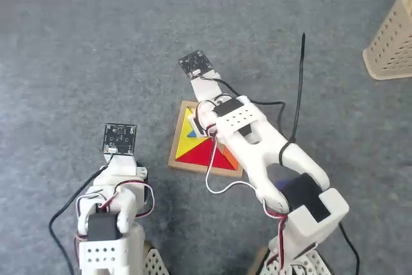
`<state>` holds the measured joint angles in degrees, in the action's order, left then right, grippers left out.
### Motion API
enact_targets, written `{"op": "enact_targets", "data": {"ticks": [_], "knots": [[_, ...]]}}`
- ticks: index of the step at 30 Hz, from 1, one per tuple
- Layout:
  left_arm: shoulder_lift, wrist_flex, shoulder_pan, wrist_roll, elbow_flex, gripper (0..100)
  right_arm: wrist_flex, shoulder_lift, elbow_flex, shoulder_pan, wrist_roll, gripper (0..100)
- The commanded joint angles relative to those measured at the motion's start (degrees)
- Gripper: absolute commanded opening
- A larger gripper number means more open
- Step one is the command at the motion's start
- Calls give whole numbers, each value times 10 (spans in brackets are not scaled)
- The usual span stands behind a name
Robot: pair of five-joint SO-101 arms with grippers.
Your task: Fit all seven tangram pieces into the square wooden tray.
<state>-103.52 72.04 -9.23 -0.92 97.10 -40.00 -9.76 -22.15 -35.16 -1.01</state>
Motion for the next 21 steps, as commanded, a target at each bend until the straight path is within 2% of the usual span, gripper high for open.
{"op": "enact_targets", "data": {"ticks": [1,7,15,21], "knots": [[-11,4,3,-2,-6,17,22,9,33,12,-13,6],[-11,4,3,-2,-6,17,8,36,34,12,-13,6],[-11,4,3,-2,-6,17,-28,168,-30,-6,-7,6],[-11,4,3,-2,-6,17,56,188,-150,-57,87,6]]}}
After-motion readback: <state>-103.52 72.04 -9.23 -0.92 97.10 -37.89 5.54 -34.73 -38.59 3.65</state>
